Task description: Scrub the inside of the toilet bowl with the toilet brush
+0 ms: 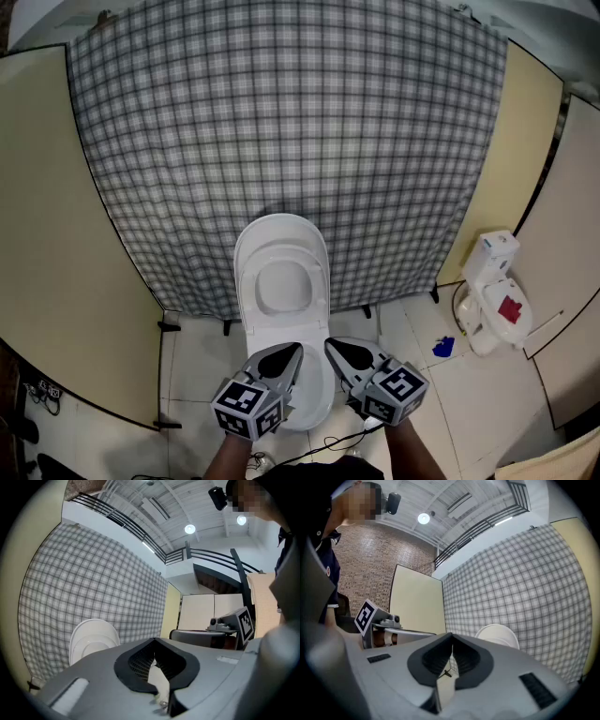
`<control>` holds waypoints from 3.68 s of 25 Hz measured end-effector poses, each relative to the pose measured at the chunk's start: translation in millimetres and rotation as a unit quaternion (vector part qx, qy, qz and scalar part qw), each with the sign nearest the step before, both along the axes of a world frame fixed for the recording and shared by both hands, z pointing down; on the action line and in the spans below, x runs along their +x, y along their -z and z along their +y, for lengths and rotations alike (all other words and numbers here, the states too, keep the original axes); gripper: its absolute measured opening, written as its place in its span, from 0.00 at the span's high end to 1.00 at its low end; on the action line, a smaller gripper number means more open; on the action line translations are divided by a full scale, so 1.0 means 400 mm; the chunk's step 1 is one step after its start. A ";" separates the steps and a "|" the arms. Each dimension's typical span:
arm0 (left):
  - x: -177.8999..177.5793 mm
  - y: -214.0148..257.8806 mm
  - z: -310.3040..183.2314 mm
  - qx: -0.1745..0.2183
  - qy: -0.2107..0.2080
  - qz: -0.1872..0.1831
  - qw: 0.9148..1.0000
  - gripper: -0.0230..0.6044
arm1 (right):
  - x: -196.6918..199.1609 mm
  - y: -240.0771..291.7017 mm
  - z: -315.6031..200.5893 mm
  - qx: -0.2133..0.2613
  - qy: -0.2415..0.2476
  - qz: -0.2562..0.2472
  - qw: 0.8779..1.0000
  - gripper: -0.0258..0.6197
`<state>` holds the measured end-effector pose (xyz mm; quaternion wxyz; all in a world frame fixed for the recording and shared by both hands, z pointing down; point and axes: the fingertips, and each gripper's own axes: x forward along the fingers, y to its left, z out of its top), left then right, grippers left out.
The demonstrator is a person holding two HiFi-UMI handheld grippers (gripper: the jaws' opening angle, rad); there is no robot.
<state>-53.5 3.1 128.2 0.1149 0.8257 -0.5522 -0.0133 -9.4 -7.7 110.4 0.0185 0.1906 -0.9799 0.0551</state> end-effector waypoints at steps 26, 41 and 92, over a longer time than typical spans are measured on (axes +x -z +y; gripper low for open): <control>0.181 -0.455 -0.128 -0.113 -0.011 0.018 0.993 0.96 | 0.333 -0.490 -0.208 -0.075 -0.089 0.128 0.985 0.91; 0.234 -0.827 -0.147 -0.169 -0.016 0.023 0.985 0.96 | 0.525 -1.052 -0.336 -0.163 -0.140 0.248 0.945 0.78; 0.150 -0.985 -0.182 -0.203 0.010 0.059 0.977 0.96 | 0.544 -0.925 -0.396 -0.065 -0.187 0.256 0.946 0.67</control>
